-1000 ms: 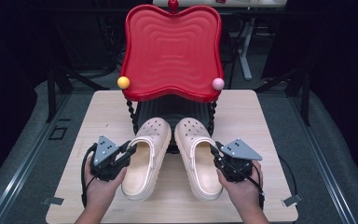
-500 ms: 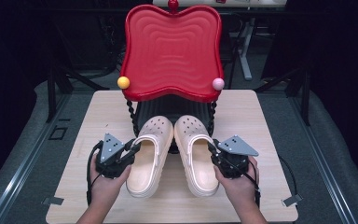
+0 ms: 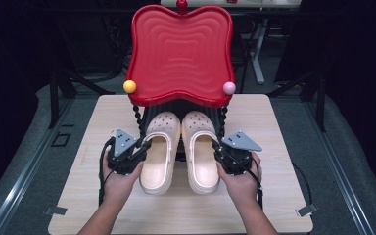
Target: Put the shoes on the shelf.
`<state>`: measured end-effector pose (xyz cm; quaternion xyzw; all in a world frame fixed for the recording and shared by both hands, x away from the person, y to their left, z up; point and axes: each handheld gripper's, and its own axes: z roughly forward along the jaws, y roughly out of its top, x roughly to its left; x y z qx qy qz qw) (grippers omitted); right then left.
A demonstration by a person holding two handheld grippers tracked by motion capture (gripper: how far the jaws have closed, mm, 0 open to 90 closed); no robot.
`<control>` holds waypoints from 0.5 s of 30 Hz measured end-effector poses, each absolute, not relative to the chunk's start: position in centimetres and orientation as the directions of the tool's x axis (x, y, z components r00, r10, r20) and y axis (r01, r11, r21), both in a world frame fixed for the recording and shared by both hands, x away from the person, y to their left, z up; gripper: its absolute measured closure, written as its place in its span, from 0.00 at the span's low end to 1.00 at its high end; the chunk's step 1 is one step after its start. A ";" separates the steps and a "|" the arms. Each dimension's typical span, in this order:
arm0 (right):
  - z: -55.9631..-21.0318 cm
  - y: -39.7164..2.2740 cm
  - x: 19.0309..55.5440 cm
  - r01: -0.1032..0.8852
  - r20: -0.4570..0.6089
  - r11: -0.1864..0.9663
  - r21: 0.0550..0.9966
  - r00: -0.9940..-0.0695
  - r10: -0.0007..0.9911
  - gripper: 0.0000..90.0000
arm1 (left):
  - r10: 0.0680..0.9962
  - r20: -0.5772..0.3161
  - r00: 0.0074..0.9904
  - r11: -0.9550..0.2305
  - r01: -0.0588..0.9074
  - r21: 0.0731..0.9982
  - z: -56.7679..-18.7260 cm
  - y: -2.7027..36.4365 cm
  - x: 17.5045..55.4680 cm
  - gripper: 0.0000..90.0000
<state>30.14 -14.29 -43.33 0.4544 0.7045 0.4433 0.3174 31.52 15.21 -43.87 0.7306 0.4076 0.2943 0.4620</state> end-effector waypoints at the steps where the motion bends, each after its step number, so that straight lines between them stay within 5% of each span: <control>1: -43.3 -14.1 30.4 0.355 -0.044 0.191 0.915 -0.382 0.923 0.85 | 0.869 0.051 0.493 -0.238 0.325 0.915 -43.9 15.1 31.9 0.85; 15: -43.0 -11.9 32.8 0.322 -0.102 0.194 0.927 -0.281 0.954 0.84 | 0.881 0.061 0.469 -0.229 0.311 0.922 -43.6 13.8 35.0 0.84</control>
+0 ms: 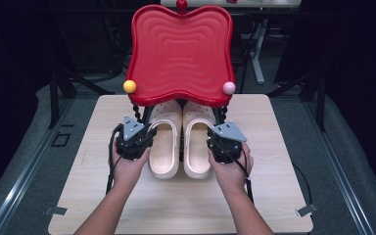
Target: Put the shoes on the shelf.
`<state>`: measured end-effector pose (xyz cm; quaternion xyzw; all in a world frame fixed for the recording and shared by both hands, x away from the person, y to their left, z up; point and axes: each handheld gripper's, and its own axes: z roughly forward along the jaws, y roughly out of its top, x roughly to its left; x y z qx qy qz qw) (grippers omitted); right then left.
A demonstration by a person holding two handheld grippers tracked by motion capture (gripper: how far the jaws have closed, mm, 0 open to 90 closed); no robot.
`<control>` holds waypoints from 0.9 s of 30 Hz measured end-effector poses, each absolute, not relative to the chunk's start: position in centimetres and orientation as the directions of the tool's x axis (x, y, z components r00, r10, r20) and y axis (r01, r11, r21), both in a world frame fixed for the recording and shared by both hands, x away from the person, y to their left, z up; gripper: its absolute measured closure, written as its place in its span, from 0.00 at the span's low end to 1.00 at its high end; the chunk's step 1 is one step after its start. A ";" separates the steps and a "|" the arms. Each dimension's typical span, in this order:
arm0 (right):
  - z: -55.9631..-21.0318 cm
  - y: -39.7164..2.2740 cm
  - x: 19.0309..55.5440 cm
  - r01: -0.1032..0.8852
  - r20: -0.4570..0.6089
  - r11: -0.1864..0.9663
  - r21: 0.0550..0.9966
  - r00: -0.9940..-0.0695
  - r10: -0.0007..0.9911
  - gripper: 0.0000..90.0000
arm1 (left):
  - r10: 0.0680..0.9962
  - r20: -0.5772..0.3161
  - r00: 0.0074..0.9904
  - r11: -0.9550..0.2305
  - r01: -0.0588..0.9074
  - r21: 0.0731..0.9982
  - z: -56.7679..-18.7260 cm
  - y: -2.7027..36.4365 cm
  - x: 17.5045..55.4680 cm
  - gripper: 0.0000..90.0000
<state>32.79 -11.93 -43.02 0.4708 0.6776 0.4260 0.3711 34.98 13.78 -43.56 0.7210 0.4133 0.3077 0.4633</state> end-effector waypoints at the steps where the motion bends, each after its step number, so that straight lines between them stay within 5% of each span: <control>1: -43.0 -11.9 32.9 0.324 -0.107 0.199 0.925 -0.281 0.954 0.84 | 0.882 0.058 0.467 -0.226 0.313 0.923 -43.6 13.7 35.2 0.84; 14: -43.2 -11.4 34.7 0.317 -0.138 0.235 0.919 -0.299 0.944 0.83 | 0.891 0.062 0.450 -0.219 0.305 0.927 -43.8 13.3 36.4 0.83; 27: -43.3 -11.8 34.7 0.334 -0.087 0.213 0.918 -0.355 0.931 0.75 | 0.886 0.021 0.464 -0.192 0.326 0.926 -44.0 13.1 36.4 0.70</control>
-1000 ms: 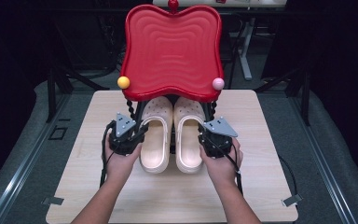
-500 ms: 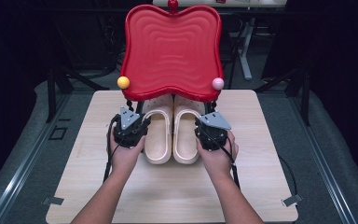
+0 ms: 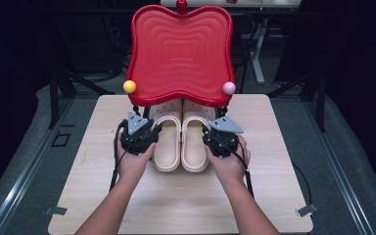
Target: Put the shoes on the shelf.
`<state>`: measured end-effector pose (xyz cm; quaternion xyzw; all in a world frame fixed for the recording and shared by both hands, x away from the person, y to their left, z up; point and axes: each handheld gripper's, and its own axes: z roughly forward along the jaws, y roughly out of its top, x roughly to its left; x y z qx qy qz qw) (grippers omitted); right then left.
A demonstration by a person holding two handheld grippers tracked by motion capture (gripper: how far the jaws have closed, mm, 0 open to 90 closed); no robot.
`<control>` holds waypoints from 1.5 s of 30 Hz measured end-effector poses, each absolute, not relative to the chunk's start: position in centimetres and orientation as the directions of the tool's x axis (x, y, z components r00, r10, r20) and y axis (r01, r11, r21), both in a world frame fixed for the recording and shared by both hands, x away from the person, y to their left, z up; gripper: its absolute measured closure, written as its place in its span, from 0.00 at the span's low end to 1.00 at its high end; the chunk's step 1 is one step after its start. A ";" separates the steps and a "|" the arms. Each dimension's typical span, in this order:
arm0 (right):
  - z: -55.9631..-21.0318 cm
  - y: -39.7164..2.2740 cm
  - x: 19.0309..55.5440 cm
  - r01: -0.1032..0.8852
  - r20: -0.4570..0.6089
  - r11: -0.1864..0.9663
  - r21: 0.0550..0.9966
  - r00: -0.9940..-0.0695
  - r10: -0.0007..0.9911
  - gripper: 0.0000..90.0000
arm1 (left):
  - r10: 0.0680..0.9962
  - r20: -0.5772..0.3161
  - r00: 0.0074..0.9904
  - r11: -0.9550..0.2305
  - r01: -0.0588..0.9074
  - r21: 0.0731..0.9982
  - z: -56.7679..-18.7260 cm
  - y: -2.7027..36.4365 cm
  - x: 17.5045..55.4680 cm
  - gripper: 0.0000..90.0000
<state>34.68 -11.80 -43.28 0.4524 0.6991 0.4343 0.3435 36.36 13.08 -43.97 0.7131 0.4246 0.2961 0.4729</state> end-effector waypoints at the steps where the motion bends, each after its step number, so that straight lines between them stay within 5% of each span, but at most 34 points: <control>1: -43.3 -11.8 34.7 0.335 -0.088 0.217 0.917 -0.361 0.928 0.75 | 0.885 0.020 0.464 -0.192 0.327 0.925 -44.0 13.1 36.4 0.69; 20: -42.9 -12.0 33.7 0.306 -0.099 0.225 0.925 -0.377 0.921 0.66 | 0.879 -0.026 0.476 -0.143 0.314 0.939 -43.8 13.8 35.5 0.55; 35: -42.9 -13.5 29.9 0.255 -0.134 0.266 0.930 -0.437 0.889 0.68 | 0.853 -0.001 0.522 -0.171 0.280 0.945 -43.4 15.1 32.4 0.68; 45: -44.0 -14.5 26.8 0.241 -0.109 0.257 0.936 -0.496 0.862 0.62 | 0.829 0.041 0.558 -0.221 0.259 0.940 -44.8 15.6 29.3 0.67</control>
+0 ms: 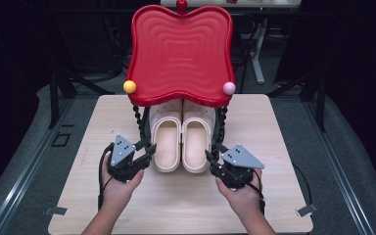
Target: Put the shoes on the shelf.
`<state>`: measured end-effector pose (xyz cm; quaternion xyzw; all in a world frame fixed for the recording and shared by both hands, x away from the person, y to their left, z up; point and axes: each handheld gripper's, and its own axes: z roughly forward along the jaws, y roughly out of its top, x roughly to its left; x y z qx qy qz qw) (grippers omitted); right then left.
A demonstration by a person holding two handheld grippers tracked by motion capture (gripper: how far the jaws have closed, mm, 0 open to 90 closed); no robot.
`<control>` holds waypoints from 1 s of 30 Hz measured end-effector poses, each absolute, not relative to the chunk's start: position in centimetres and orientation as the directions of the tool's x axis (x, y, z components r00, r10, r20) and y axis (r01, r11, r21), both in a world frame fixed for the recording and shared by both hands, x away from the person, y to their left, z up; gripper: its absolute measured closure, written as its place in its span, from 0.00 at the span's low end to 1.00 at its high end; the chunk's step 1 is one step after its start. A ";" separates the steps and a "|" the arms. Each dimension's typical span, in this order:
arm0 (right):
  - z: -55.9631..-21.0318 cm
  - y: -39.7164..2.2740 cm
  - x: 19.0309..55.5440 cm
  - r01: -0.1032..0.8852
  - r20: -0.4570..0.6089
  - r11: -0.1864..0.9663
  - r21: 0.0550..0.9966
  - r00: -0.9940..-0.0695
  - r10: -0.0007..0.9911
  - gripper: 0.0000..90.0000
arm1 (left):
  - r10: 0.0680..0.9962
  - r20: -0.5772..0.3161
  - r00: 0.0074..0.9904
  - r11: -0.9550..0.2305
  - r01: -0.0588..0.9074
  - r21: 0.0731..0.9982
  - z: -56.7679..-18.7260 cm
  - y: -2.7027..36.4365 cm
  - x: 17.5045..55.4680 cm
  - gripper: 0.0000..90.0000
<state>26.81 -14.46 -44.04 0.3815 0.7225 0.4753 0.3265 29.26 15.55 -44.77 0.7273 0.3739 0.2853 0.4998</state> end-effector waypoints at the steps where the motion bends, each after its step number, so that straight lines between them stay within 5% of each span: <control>1: -44.1 -14.5 26.5 0.243 -0.107 0.258 0.935 -0.500 0.859 0.62 | 0.830 0.038 0.556 -0.218 0.262 0.940 -45.0 15.6 29.0 0.67; 11: -45.9 -15.0 24.5 0.265 -0.074 0.237 0.935 -0.506 0.859 0.62 | 0.828 0.012 0.561 -0.215 0.298 0.930 -46.8 16.7 26.4 0.65; 30: -50.4 -13.5 23.1 0.350 -0.062 0.306 0.885 -0.563 0.824 0.88 | 0.812 -0.038 0.583 -0.208 0.349 0.914 -50.7 16.7 24.4 0.79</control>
